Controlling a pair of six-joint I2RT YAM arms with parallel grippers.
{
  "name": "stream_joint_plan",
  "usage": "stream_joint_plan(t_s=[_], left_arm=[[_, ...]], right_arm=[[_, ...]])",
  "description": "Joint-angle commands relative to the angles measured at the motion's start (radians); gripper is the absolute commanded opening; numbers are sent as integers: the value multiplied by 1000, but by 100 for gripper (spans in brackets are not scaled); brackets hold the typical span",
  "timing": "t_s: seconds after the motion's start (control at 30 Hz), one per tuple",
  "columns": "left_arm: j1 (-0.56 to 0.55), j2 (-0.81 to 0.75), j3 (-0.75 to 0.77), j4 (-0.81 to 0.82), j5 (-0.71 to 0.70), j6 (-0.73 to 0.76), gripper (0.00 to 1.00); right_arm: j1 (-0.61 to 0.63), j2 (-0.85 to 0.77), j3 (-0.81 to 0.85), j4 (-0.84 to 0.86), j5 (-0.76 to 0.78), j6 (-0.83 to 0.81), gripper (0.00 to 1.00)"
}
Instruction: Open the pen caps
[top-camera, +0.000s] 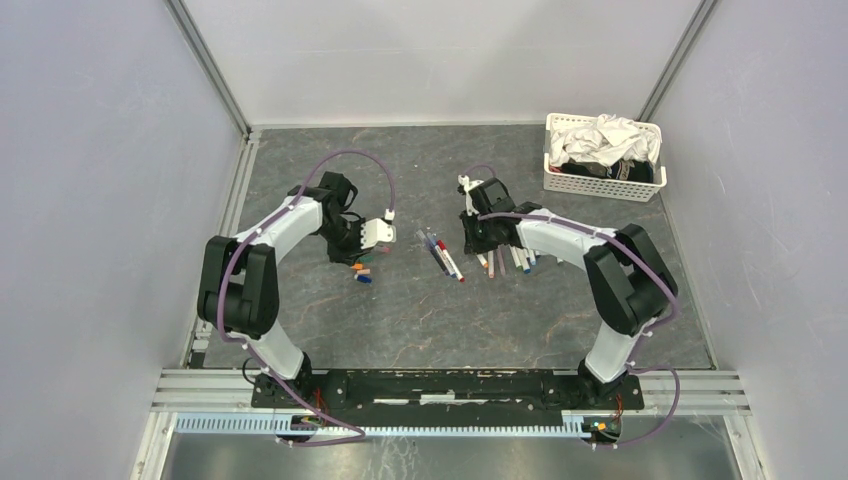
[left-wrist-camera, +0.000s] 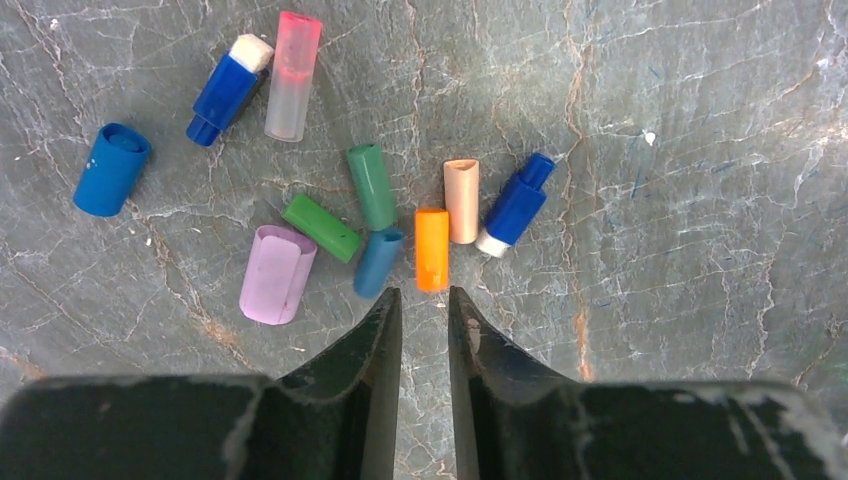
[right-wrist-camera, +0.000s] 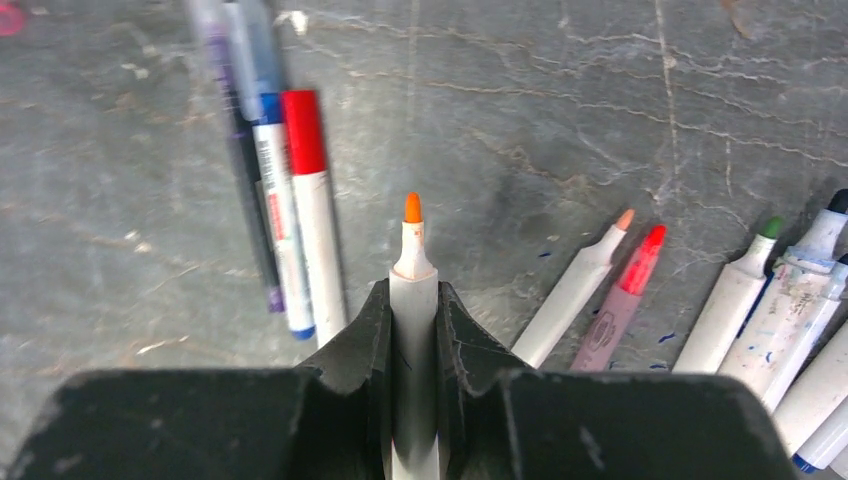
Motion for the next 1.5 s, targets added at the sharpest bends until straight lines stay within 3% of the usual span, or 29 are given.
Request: stream_joint_plan(t_s=[0.0,0.1,0.4,0.63,0.7,0.73,0.8,0.83,0.87,0.9,1.13,1.3,1.47], left_arm=[[0,6,-18,54,6,-58,31],[0,4,-22,59,8,-64,34],[0,3,-8,56,13,-79,35],[2,-13,131,-30,60,-157,41],[2,-23,196,-72,80,-190,49],[2,-27,234,-99,93,-207,59],[2,-33,306,-147,109,-243,65],[2,-35,344,-167,112,-259,75],[2,-36,378,-192,115,-269,96],[2,-39,416,-216,119,-280,99],[2,-81,587,-245,66,-379,100],[2,-144,552,-145,-3,-452,100],[2,-127,537,-156,4,-468,100]], right_arm=[[21,59,34,34,176,33,12],[37,86,35,33,226,36,20],[47,81,-12,30,298,45,27],[50,48,-68,34,293,54,30],[50,27,-87,28,308,57,29],[50,14,-94,24,322,56,28],[48,-13,-103,13,357,55,28],[49,-30,-104,13,362,54,28],[49,-44,-103,14,369,50,28],[53,-62,-103,22,371,51,28],[131,-75,-30,57,333,17,29],[166,7,35,58,256,-5,28],[188,64,67,53,237,-13,27]])
